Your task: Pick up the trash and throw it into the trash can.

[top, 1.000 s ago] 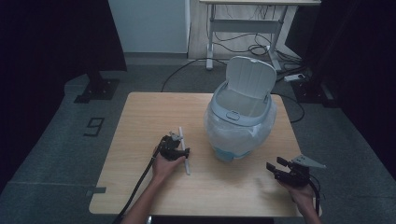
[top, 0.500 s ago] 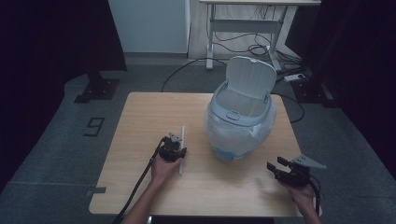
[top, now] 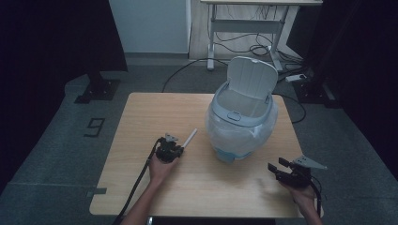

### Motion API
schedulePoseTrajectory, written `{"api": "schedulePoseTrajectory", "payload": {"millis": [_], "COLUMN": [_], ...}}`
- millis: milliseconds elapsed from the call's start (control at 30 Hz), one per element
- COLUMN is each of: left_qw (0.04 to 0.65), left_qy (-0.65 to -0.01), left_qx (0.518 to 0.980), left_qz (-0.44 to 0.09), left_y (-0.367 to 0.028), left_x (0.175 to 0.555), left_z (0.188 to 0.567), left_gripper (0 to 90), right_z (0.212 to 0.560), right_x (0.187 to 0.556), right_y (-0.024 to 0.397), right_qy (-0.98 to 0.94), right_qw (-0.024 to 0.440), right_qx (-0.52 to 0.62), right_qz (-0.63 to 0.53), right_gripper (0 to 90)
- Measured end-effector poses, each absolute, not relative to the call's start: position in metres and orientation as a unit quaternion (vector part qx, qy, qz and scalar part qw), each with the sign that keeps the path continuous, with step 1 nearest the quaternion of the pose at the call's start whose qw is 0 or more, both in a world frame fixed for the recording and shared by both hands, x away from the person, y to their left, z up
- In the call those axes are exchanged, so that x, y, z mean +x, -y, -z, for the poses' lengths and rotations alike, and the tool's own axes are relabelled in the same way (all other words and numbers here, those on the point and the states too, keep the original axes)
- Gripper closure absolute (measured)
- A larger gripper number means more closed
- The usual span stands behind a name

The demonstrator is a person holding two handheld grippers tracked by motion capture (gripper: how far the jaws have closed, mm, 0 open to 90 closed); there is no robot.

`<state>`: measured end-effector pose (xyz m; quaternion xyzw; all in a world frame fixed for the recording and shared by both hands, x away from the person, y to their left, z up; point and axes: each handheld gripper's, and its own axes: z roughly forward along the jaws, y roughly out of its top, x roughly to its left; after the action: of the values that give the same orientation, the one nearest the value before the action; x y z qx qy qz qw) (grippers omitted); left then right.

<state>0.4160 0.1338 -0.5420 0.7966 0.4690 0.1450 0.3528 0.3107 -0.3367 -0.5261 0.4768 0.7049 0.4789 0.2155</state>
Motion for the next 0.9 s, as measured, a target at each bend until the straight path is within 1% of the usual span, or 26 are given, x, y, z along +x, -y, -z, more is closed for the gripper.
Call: {"api": "schedulePoseTrajectory", "payload": {"millis": [167, 667, 900], "left_qw": [0.361, 0.417, 0.442], "left_qy": [-0.466, -0.443, -0.432], "left_qx": [0.795, 0.779, 0.769], "left_qz": [-0.144, -0.151, -0.162], "left_y": [-0.136, -0.147, -0.152], "left_x": [0.415, 0.400, 0.393], "left_z": [0.538, 0.508, 0.493], "left_gripper": [79.9, 79.9, 79.9], "right_z": [0.526, 0.527, 0.527], "right_x": [0.311, 0.311, 0.311], "right_y": [0.338, 0.339, 0.340], "right_qy": [-0.703, -0.706, -0.704], "right_qw": [0.216, 0.217, 0.217], "right_qx": [0.479, 0.478, 0.481], "right_qz": [-0.479, -0.475, -0.475], "right_gripper": [37.6, 37.6, 37.6]}}
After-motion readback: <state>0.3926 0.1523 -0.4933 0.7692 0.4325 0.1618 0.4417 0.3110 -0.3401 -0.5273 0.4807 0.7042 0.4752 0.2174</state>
